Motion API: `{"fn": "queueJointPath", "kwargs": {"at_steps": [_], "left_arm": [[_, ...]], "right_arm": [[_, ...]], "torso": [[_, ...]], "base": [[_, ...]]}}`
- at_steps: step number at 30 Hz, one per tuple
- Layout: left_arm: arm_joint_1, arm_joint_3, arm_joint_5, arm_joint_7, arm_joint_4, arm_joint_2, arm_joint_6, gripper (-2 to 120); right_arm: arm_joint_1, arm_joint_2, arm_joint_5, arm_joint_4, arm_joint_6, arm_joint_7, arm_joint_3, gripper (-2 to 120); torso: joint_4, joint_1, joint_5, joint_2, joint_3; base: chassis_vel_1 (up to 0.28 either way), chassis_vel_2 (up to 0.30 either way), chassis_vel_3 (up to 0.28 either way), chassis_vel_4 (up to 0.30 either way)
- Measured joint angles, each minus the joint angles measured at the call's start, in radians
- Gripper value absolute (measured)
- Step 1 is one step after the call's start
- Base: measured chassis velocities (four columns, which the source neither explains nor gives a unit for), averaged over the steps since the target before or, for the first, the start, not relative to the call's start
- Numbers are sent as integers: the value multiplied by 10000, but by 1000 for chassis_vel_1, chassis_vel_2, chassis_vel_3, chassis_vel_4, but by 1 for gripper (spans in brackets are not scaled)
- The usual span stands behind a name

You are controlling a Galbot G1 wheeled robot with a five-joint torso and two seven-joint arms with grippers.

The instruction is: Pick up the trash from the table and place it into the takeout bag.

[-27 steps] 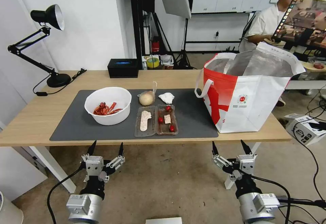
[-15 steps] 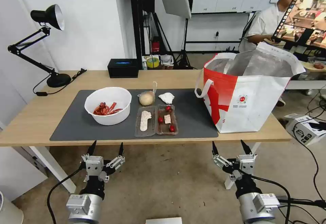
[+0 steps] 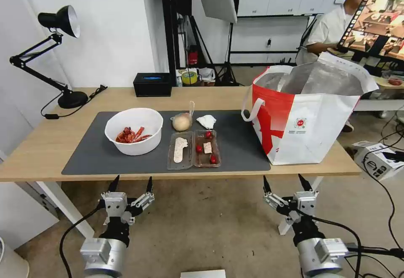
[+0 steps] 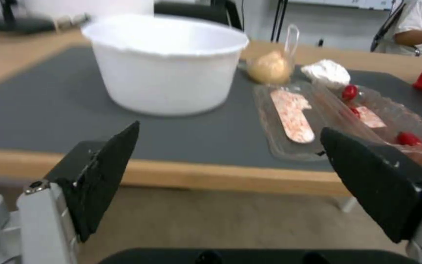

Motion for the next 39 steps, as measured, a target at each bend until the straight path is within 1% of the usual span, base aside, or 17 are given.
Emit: {"fn": "queueJointPath", "kwargs": {"at_steps": [1,2,4,5,7,10,27,31,34,35,36,37,38,39], "left_arm": [[-67,103,-604,-333,-180,210,591,100],[-101,153,-910,-498,-278,313,876,100],[-94,154,-975,-531,-312,326,908,100],[-11,123,-1122,-574,-483,333,865,100],[27,109,-1156,-589,-528,325,795,100],[38,110,-1156,-585,-544,304,741,100],[42,160,-1127,-530,-552,255,673,100],[8,151,-1312,-529,-591,274,597,100],[-5,188,-1595,-531,-592,265,417,100],[-65,279,-2005,-585,-586,226,335,100],[-224,452,-2716,-855,-575,204,314,100],[-224,452,-2716,-855,-575,204,314,100],[-436,633,-3365,-1344,-582,204,313,100],[-572,732,-3775,-1676,-599,204,313,100]], "right_arm": [[86,-331,274,185,-554,-2,155,100],[154,-582,477,330,-969,-5,272,100],[176,-663,543,377,-1106,-6,309,100],[272,-1026,850,582,-1717,-10,477,100],[363,-1430,1208,857,-2350,-41,673,100],[412,-1619,1468,1123,-2597,-110,769,100],[331,-1606,1481,1193,-2583,-122,789,100],[319,-1566,1470,1195,-2561,-122,782,100],[294,-1523,1454,1199,-2546,-123,752,100],[270,-1509,1447,1214,-2536,-123,744,100],[259,-1509,1444,1224,-2528,-122,745,100],[259,-1509,1444,1224,-2528,-122,745,100],[246,-1512,1443,1233,-2522,-120,745,100],[237,-1513,1441,1237,-2520,-118,743,100]], "torso": [[1,0,0,0,0],[-1,0,0,-1,0],[-2,0,-2,0,-1],[0,0,2,-1,0],[0,0,1,0,0],[1,0,-1,0,0],[-1,0,0,-1,0],[0,0,0,-1,0],[0,0,0,-1,0],[0,0,0,0,0],[0,-1,0,-1,0],[0,-1,0,-1,0],[0,0,-1,-1,0],[0,0,0,0,0]], "base": [[0,0,0,0],[0,0,0,0],[0,0,0,0],[0,0,0,0],[0,0,0,0],[0,0,0,0],[0,0,0,0],[0,0,0,0],[0,0,0,0],[0,0,0,0],[0,0,0,0],[0,0,0,0],[0,0,0,0],[0,0,0,0]]}}
